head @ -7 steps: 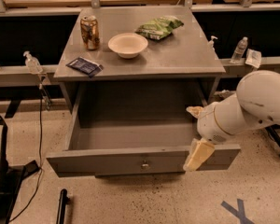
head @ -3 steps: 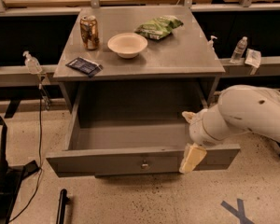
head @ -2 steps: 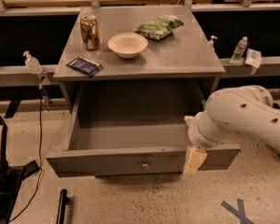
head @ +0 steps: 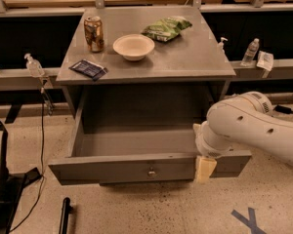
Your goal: Close top drawer
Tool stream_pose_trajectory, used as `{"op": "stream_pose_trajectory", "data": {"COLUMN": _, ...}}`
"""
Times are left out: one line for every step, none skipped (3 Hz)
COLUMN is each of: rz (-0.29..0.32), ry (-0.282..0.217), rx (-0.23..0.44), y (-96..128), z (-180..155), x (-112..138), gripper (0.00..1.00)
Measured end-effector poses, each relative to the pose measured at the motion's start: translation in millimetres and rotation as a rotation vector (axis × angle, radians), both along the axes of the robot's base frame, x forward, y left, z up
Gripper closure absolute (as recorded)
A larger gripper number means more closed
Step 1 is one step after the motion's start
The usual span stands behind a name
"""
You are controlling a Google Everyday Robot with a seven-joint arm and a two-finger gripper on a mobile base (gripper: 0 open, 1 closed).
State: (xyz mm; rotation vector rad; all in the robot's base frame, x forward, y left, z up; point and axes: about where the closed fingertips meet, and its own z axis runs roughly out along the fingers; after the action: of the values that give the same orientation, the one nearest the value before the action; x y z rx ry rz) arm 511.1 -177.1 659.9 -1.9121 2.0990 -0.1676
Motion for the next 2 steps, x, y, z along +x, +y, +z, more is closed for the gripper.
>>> {"op": "stream_pose_trajectory", "data": {"rz": 0.02, "ry": -0.023, "rx": -0.015, "y": 3, "z": -2, "x": 14, "gripper": 0.0}}
{"op": "stream_pose_trajectory", "data": {"rz": 0.03, "ry": -0.049, "rx": -0.019, "y": 13, "z": -1, "x": 37, "gripper": 0.0}}
